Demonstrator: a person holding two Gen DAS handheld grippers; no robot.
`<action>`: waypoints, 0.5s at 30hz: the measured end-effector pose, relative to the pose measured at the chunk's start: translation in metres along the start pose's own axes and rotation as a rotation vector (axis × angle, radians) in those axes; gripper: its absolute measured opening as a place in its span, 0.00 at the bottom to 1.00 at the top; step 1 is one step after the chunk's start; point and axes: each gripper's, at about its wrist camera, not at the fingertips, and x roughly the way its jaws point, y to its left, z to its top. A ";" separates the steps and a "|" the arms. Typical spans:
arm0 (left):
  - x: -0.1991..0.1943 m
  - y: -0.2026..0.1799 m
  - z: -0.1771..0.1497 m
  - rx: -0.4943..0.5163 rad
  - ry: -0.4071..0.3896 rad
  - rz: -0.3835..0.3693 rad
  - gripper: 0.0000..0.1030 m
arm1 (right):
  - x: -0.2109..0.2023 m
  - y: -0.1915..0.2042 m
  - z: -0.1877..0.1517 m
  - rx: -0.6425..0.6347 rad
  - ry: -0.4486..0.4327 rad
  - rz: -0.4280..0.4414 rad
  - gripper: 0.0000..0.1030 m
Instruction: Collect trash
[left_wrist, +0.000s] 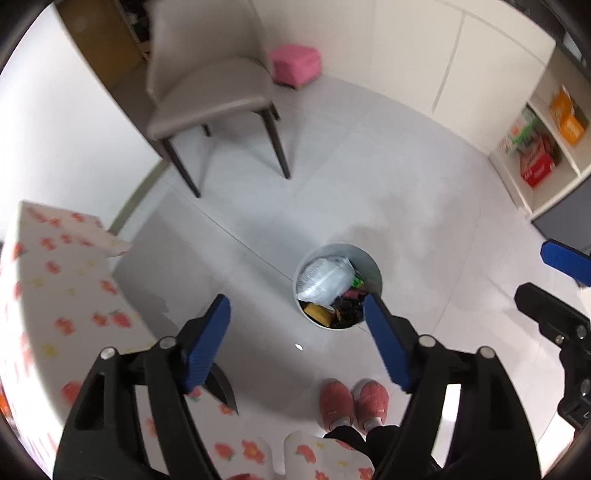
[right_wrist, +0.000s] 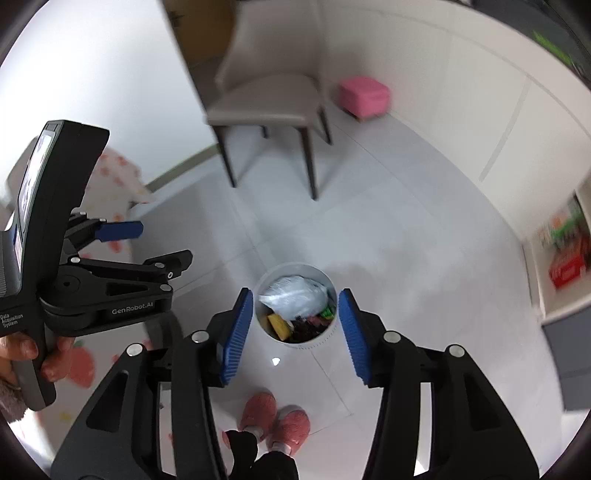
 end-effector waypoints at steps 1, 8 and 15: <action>-0.015 0.007 -0.004 -0.019 -0.011 0.014 0.74 | -0.010 0.009 0.004 -0.030 -0.006 0.015 0.48; -0.103 0.055 -0.046 -0.192 -0.064 0.095 0.75 | -0.067 0.081 0.026 -0.251 -0.056 0.133 0.53; -0.175 0.109 -0.115 -0.394 -0.067 0.223 0.79 | -0.110 0.173 0.031 -0.468 -0.081 0.295 0.58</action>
